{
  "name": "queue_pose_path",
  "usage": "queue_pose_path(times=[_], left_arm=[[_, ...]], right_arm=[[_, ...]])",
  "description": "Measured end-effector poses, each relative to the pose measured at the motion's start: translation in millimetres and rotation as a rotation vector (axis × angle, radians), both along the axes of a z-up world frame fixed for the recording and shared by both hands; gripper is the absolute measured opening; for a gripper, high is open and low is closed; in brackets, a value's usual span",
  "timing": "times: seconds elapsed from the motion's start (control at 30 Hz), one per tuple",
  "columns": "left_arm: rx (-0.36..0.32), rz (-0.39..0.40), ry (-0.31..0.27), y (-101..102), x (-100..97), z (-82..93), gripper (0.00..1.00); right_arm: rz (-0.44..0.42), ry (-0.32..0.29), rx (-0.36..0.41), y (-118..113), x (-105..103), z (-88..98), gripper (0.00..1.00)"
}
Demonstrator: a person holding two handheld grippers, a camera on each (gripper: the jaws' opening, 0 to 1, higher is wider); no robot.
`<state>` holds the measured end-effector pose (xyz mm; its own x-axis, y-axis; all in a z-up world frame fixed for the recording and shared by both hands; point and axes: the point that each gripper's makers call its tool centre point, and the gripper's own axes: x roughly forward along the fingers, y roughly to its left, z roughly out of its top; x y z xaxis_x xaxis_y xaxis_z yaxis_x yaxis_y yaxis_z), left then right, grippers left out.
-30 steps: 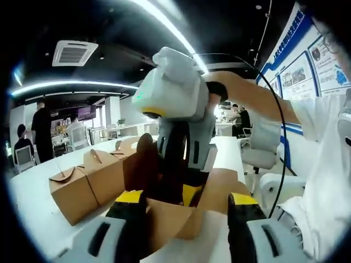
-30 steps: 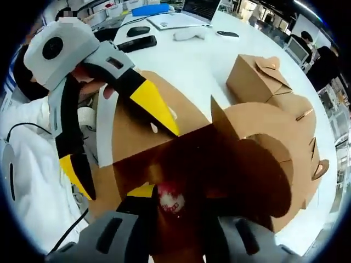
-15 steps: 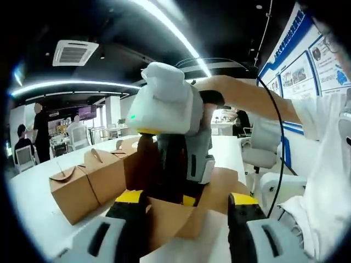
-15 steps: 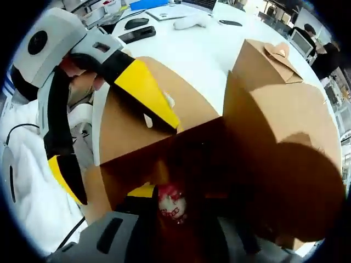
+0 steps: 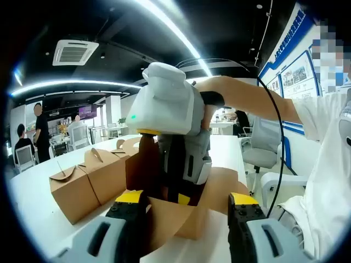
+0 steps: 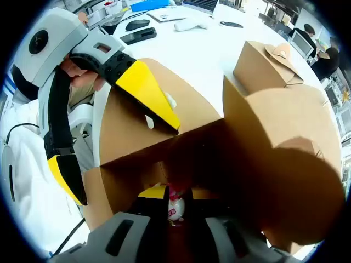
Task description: Pick up one paper box from the group, open the paper box, and remove the item inside
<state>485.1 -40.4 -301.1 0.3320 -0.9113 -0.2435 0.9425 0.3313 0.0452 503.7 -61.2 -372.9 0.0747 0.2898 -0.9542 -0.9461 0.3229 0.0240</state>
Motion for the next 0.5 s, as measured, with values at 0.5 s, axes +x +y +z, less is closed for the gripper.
queue_pose_path(times=[0.5], left_arm=[[0.009,0.002,0.004,-1.3,-0.3,0.5,0.61]], right_arm=[[0.002,0.003,0.003,-1.0,-2.2,2.9,0.09]])
